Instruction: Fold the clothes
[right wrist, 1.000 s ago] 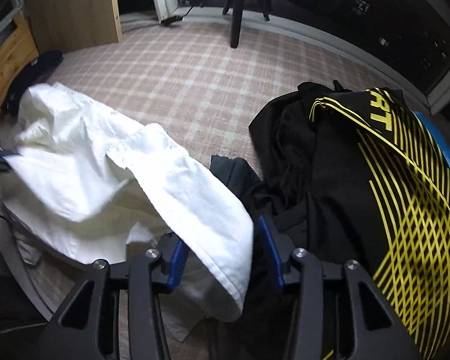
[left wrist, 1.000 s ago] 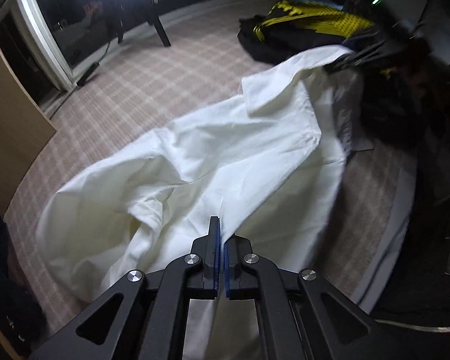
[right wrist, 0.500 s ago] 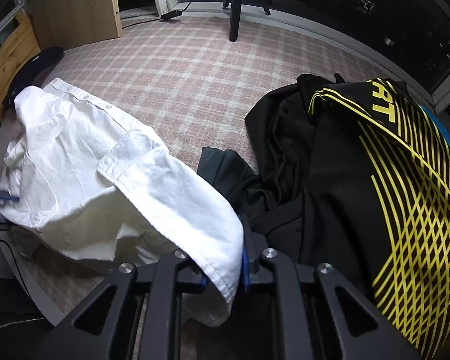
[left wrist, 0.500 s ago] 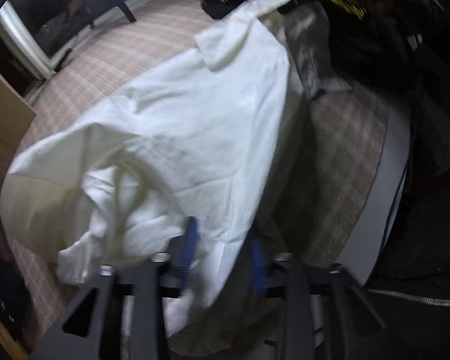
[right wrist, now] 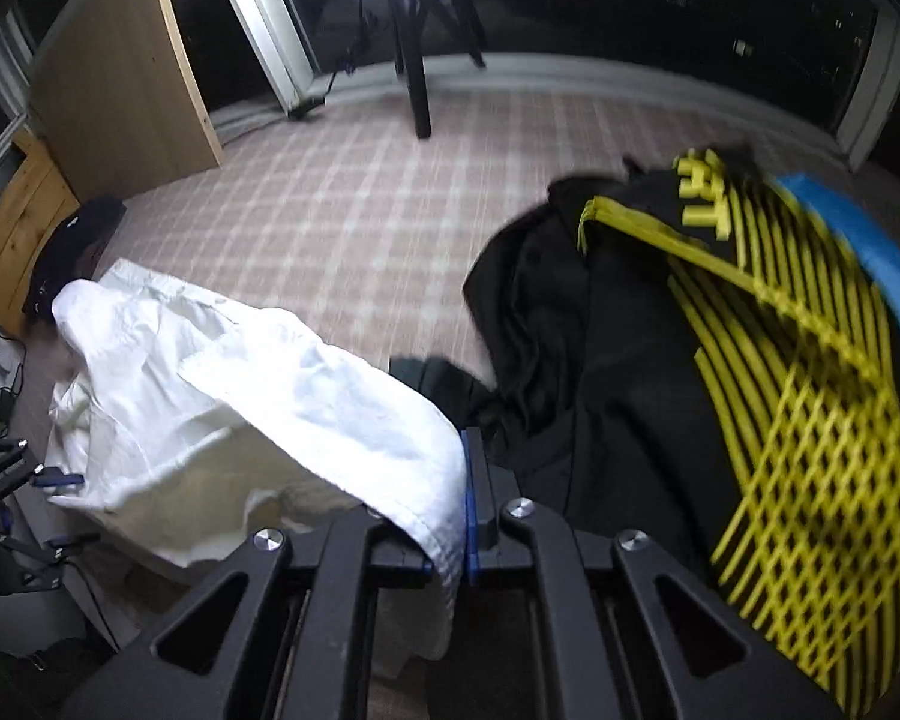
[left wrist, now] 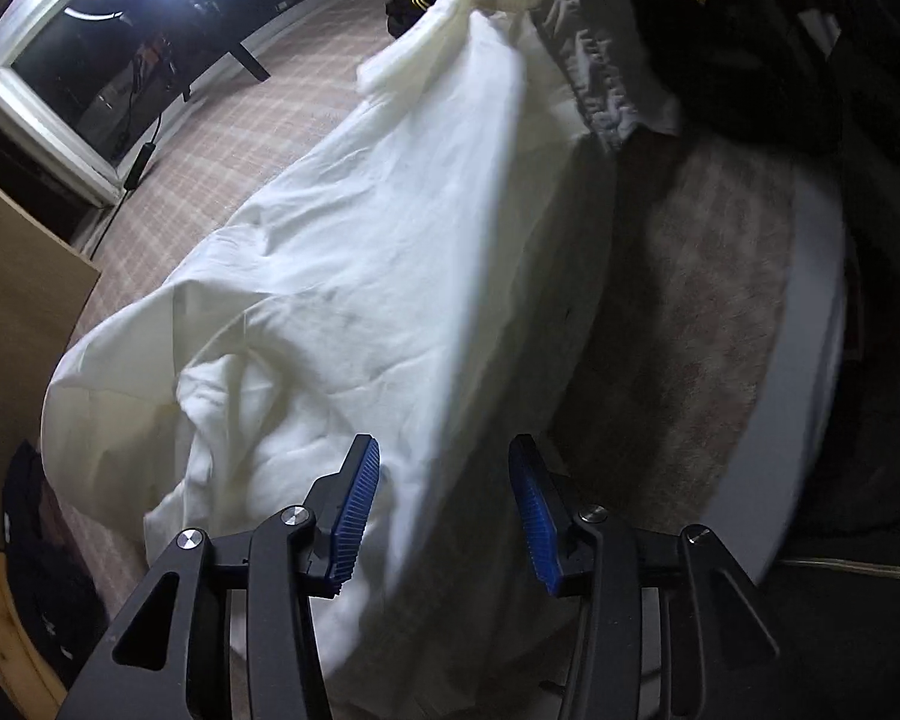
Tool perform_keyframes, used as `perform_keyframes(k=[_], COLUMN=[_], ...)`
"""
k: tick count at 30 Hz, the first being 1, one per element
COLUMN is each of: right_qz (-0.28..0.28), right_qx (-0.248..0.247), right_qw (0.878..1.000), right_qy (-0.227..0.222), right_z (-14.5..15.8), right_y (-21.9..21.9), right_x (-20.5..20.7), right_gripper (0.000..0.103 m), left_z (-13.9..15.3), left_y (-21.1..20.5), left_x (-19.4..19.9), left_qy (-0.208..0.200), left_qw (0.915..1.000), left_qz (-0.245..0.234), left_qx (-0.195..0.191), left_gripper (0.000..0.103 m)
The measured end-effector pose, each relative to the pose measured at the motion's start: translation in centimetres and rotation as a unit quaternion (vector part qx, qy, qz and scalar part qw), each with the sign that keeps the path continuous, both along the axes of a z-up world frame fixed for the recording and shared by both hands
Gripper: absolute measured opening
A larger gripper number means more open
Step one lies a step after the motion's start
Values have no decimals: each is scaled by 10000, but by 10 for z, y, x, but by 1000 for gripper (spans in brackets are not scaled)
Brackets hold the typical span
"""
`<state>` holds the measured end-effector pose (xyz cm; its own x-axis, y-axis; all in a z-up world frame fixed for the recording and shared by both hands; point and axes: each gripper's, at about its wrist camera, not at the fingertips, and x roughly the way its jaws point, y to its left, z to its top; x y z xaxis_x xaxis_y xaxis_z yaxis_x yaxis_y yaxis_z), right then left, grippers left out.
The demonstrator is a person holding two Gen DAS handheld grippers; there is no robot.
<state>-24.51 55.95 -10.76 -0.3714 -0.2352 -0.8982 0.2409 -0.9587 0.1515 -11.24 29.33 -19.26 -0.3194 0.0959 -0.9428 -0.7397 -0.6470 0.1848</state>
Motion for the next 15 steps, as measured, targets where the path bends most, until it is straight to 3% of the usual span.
perform_keyframes(k=[4, 5, 7, 9, 12, 15], right_qz=[41, 45, 62, 87, 124, 161], right_qx=[-99, -124, -214, -334, -513, -691], right_qw=[9999, 9999, 9997, 9987, 9958, 9913], right_qy=[-2, 2, 142, 384, 746, 1107], right_z=[2, 4, 19, 43, 79, 114], right_y=[2, 4, 3, 0, -5, -9], right_x=[2, 2, 3, 3, 4, 4], right_gripper=[7, 6, 6, 6, 6, 6], left_z=[-7, -9, 2, 15, 52, 89], left_y=[-3, -4, -9, -15, -40, -64], left_x=[-10, -10, -13, -16, -28, -30], left_qy=[-63, -75, -109, -144, -278, 53], left_qw=[9998, 9998, 9991, 9974, 9880, 9823], left_qz=[178, 158, 287, 433, 871, 1045], left_qx=[67, 79, 307, 558, 1247, 1554], left_gripper=[37, 21, 8, 6, 3, 2])
